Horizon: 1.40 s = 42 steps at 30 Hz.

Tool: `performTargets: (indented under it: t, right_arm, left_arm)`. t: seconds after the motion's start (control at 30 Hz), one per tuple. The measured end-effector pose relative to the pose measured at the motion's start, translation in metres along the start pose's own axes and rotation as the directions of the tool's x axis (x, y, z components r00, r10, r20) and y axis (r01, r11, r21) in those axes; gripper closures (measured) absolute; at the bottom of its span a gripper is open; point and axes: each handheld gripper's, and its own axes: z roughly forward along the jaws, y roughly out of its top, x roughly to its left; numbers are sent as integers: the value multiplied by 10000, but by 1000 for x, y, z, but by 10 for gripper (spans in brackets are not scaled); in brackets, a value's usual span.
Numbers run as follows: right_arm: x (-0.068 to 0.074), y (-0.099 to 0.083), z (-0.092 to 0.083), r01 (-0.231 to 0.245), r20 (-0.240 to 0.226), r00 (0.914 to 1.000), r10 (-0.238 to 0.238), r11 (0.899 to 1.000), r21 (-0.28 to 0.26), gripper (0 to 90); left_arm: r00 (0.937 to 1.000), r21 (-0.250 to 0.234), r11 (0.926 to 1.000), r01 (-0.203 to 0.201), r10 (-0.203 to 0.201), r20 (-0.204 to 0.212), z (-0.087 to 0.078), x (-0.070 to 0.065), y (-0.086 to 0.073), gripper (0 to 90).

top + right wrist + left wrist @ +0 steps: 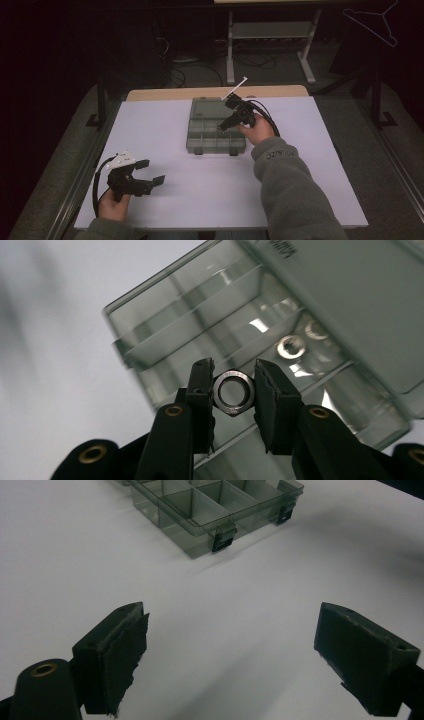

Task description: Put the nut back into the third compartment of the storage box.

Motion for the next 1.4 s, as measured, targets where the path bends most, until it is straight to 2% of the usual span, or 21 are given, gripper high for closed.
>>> performTargets:
  t: [0.07,0.17,0.2,0.5,0.83,0.87,0.93,1.03,1.17,1.2,1.23,1.3,1.4]
  right_arm:
    - [-3,2,1,-33,71,10000,33,10000,-37,691]
    - [-12,9,8,-379,311,9988,377,9993,61,691]
    - [-14,11,10,-340,356,9988,338,9994,53,691]
    - [-29,11,31,-710,846,9939,701,9974,78,691]
    - [-31,10,49,-819,893,9929,784,9960,364,683]
    - [-29,10,51,-747,1020,9923,702,9964,402,655]
    - [-27,12,50,-739,1100,9915,699,9967,327,620]
    - [-25,12,47,-648,1123,9918,616,9976,250,615]
    - [-21,10,37,-513,1136,9923,500,9986,86,566]
    - [-19,7,29,-606,1031,9927,622,9980,-179,550]
    - [-19,7,29,-606,1031,9927,622,9980,-179,550]
    - [-16,1,17,-607,1004,9927,668,9962,-627,488]
    - [-14,-7,8,-594,1000,9927,675,9949,-819,456]
  left_arm:
    - [10000,2,10000,16,-16,-7,0,0,0,130]
    - [10000,-20,10000,77,-77,14,0,1,0,130]
    - [10000,-8,10000,69,-69,18,1,1,1,130]
    - [9999,-8,10000,26,-26,144,6,0,4,130]
    - [9998,35,10000,-76,76,166,5,2,4,130]
    - [9999,-55,10000,-9,9,163,4,2,3,130]
    - [9999,-73,10000,23,-22,146,3,2,3,130]
    - [9999,-50,10000,4,-4,120,2,2,2,130]
    - [9999,-69,9999,89,-89,62,1,1,1,130]
    - [10000,-48,10000,39,-39,64,1,2,1,130]
    - [10000,-60,10000,-8,8,71,1,2,1,130]
    - [10000,-16,10000,-63,63,52,0,2,1,130]
    - [10000,20,10000,-48,48,47,0,2,1,130]
